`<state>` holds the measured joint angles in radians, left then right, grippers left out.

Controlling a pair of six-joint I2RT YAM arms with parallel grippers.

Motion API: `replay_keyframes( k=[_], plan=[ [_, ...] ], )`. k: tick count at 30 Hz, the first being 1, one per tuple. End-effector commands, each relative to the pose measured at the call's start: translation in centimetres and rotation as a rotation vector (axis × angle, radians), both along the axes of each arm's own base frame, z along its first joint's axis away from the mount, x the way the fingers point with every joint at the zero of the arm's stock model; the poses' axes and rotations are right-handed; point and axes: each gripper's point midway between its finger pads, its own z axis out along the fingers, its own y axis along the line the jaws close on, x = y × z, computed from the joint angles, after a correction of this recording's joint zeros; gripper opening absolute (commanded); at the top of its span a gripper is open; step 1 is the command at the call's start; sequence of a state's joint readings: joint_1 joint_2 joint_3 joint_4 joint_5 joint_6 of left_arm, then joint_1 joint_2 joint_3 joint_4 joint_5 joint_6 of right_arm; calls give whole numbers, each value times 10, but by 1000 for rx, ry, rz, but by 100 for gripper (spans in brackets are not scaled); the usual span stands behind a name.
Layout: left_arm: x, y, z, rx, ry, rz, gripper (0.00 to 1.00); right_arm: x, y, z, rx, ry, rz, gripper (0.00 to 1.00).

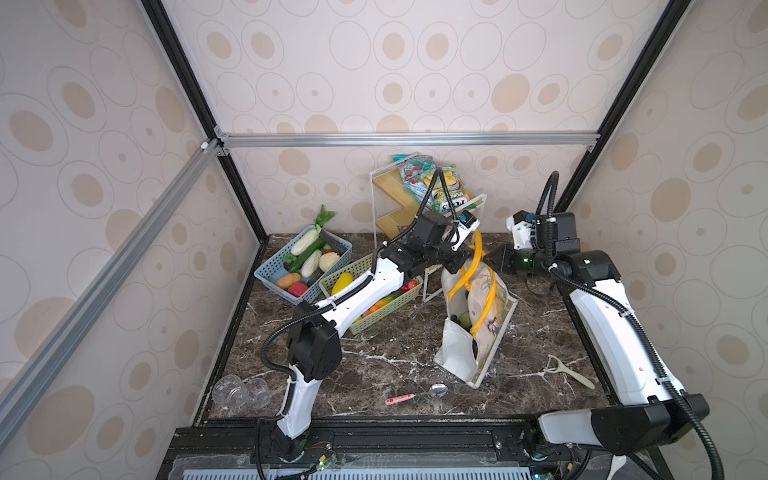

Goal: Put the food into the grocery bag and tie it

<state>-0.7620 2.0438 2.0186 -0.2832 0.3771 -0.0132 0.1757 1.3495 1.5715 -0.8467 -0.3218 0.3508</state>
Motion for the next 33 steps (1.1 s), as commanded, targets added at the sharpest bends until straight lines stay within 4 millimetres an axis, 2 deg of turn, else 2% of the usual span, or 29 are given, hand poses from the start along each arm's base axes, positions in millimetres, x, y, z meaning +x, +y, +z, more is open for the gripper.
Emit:
replay_keyframes(
  k=[1,4,8,11,13,15,16,17,20,24,27,33],
  plan=[
    [-3,2,26,-25,-53,-23,15,-12,4,4,10,-14,25,23],
    [-8,4,40,-44,-78,-39,7,-16,3,10,5,-32,28,28],
    [-16,8,55,-61,-106,-56,2,-29,-10,12,-45,-42,11,42],
    [-21,10,62,-75,-117,-65,1,-36,-43,5,-60,-36,-101,46],
    [-23,11,65,-83,-119,-69,0,-36,-67,-5,2,-36,-185,47],
    [-24,12,67,-86,-119,-68,0,-34,-81,-13,92,-54,-227,47],
    [-24,12,67,-85,-118,-67,0,-31,-81,-19,124,-61,-223,47],
    [-24,12,67,-85,-118,-66,0,-28,-79,-25,134,-66,-206,47],
    [-24,13,69,-86,-120,-66,0,-18,-52,-34,254,-89,-54,45],
    [-24,13,70,-84,-119,-62,0,-23,-4,-17,345,-246,191,46],
    [-24,12,71,-88,-114,-66,0,-31,22,-4,360,-344,310,51],
    [-26,9,74,-102,-106,-78,0,-21,37,2,381,-386,357,54]
  ],
)
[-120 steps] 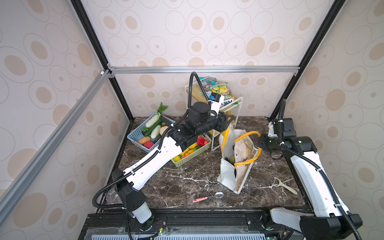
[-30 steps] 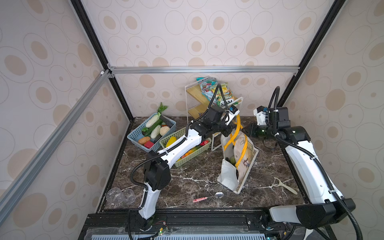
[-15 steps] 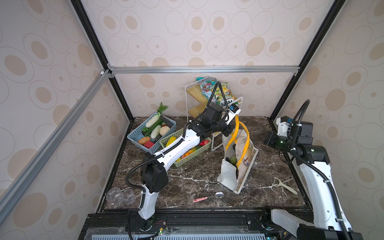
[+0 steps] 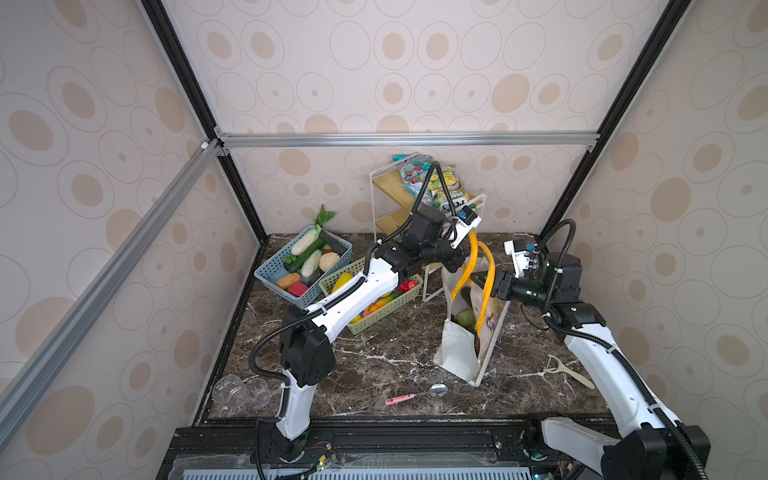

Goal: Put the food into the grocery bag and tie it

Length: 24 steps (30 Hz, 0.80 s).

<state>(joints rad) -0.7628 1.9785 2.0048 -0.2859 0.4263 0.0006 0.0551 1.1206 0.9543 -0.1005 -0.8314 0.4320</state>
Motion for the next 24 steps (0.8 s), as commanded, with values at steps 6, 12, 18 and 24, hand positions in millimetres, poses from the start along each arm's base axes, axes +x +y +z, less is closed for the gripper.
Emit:
replay_keyframes(
  k=[6,12,18,24],
  plan=[
    [-9,2,42,-64,-65,-28,0,4,29,30,47,-153,120,52],
    [-12,-2,42,-64,-57,-40,0,8,30,24,13,-137,93,47],
    [-10,0,38,-31,-61,-3,0,25,16,19,15,-36,-55,7],
    [1,30,17,-3,-41,85,0,23,-59,-29,-123,259,-376,3]
  ],
)
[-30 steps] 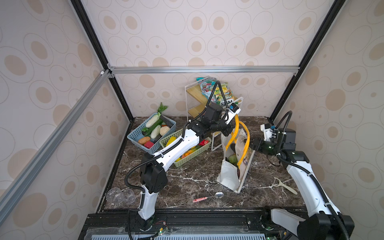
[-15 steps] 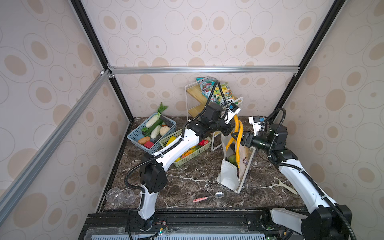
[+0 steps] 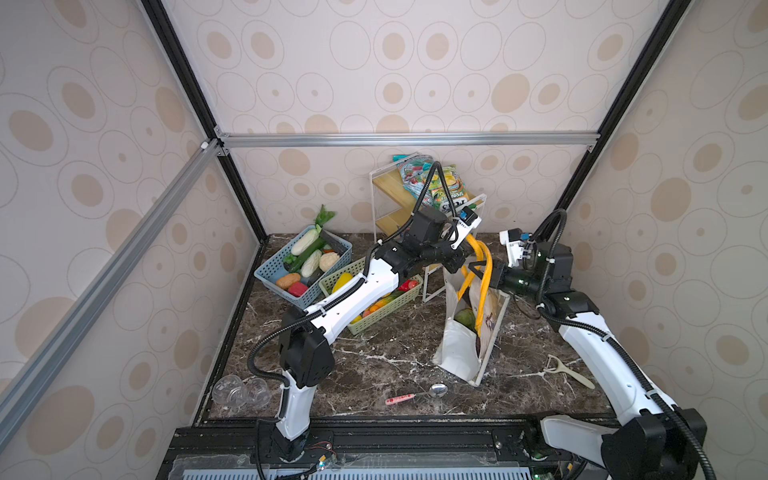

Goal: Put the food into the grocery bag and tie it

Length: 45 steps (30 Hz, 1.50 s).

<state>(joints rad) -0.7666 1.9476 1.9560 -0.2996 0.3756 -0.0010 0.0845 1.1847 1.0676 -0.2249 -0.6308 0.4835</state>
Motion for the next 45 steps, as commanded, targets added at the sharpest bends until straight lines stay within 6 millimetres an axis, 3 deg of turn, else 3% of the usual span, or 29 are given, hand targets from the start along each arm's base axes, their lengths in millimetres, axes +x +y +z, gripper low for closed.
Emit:
replay_keyframes(
  k=[1,3,7,14,18,22,29,34,37,40,45],
  plan=[
    [3,26,24,-45,-47,49,0,-5,-57,-29,-72,177,-248,3],
    [8,39,13,-50,-24,71,0,-6,-82,-38,-70,220,-345,3],
    [14,59,-8,-48,7,118,0,-7,-111,-55,-99,285,-465,4],
    [40,114,-73,-61,143,266,0,-9,-136,-84,-165,364,-575,4],
    [44,127,-101,-73,209,288,0,-10,-140,-92,-161,385,-581,6],
    [41,118,-95,-120,225,238,0,-3,-104,-67,-91,264,-376,14],
    [34,86,-55,-135,165,144,0,-13,-33,-25,-123,49,-52,15],
    [29,73,-19,-170,108,114,0,-25,6,-2,-80,-62,111,16],
    [29,67,-9,-170,90,102,0,-29,19,3,-58,-99,168,17],
    [28,60,-12,-157,98,91,0,-30,21,1,-56,-102,177,18],
    [22,44,-14,-141,96,65,0,-40,28,5,-25,-122,230,30]
  ],
)
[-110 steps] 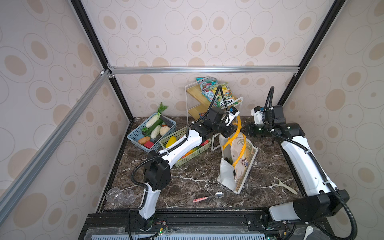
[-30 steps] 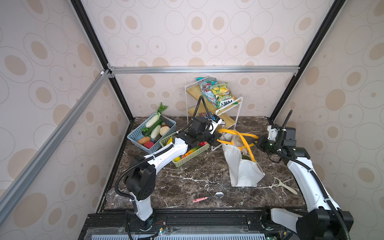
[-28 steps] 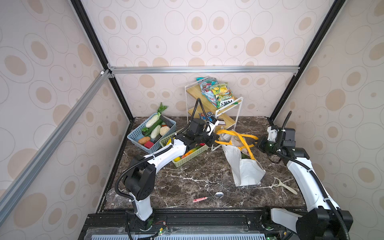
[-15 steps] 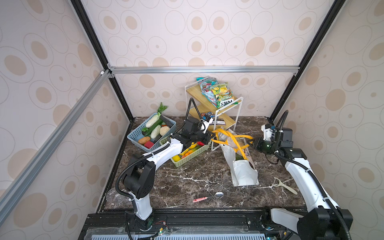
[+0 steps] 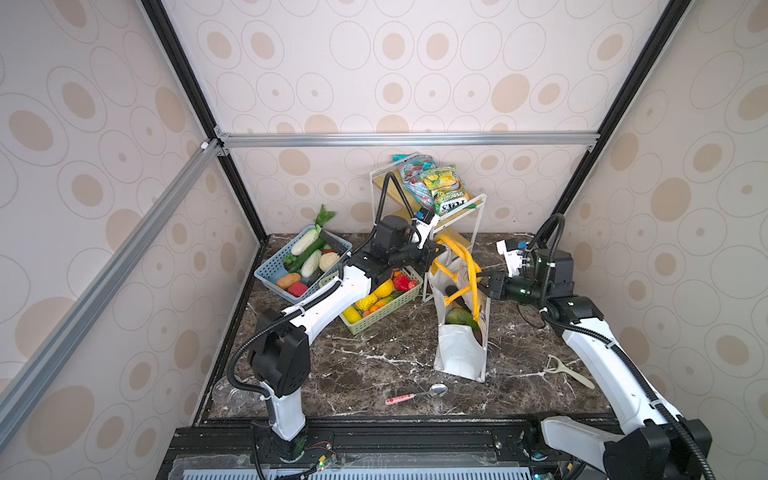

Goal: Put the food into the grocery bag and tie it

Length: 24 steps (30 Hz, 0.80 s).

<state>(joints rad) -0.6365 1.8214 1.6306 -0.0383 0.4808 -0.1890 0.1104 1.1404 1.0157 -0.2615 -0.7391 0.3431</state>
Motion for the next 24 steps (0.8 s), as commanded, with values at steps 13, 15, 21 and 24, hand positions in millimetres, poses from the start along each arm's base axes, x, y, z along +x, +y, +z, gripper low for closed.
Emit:
replay_keyframes(
  k=[13,15,21,24],
  plan=[
    [-4,-24,19,17,-60,-56,0,-27,-6,11,-72,-79,17,45],
    [-9,-27,21,21,-69,-75,0,-19,-7,6,-81,-60,-2,50],
    [-12,-32,16,54,-68,-82,0,-9,6,21,-31,-123,50,57],
    [-12,-34,16,56,-70,-85,0,-2,7,27,-50,-169,33,60]
  ],
)
